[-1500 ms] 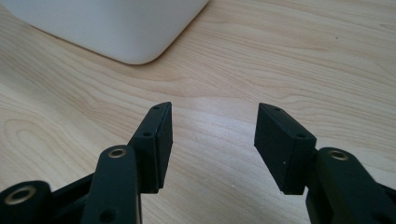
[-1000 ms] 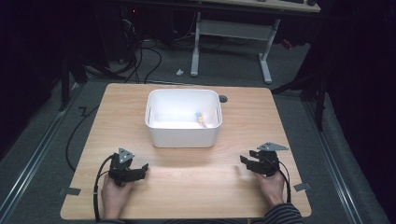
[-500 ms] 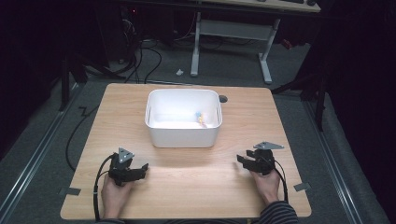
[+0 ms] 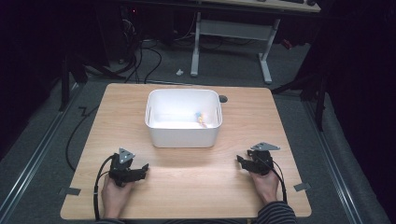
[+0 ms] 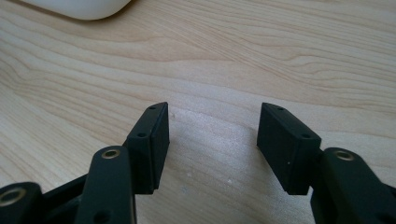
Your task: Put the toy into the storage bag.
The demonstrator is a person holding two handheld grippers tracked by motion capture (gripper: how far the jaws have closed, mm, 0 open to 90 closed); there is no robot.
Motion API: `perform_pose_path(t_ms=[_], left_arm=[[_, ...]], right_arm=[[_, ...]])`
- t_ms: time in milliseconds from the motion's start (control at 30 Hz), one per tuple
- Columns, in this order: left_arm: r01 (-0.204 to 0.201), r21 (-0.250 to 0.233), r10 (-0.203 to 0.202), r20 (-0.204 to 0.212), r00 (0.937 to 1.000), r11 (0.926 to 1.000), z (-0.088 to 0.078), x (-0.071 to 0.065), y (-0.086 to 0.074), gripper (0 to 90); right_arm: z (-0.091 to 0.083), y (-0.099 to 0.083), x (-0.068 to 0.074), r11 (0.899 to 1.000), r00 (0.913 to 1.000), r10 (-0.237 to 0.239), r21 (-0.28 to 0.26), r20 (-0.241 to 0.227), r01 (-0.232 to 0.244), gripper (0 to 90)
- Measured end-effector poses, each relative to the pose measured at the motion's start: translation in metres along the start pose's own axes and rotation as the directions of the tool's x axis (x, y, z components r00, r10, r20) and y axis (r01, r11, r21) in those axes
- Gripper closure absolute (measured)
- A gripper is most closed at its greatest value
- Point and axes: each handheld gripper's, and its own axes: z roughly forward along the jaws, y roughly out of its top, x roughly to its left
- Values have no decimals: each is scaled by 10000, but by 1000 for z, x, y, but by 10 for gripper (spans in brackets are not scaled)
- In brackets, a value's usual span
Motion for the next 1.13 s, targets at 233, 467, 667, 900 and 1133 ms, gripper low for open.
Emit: perform_pose_path(t_ms=[233, 467, 667, 900, 1133], left_arm=[[-224, -2, 224, 192, 9996, 9997, 2, -1, 2, 177], [-296, 3, 296, 339, 9990, 9996, 6, -1, 5, 175], [-272, 0, 271, 325, 9991, 9996, 5, -1, 5, 175], [-309, 6, 309, 332, 9990, 9995, 5, -1, 5, 174], [-416, -16, 416, 426, 9982, 9991, 6, -1, 5, 171]], right_arm=[[0, -4, 3, 9994, 9992, -321, -133, 234, 325, 366], [-2, -6, 3, 9997, 9994, -244, -67, 254, 245, 330], [-2, -6, 3, 9997, 9994, -247, -69, 253, 249, 330], [-2, -6, 3, 9996, 9993, -267, -71, 274, 269, 330], [-2, -6, 3, 9997, 9993, -249, -72, 294, 251, 328]])
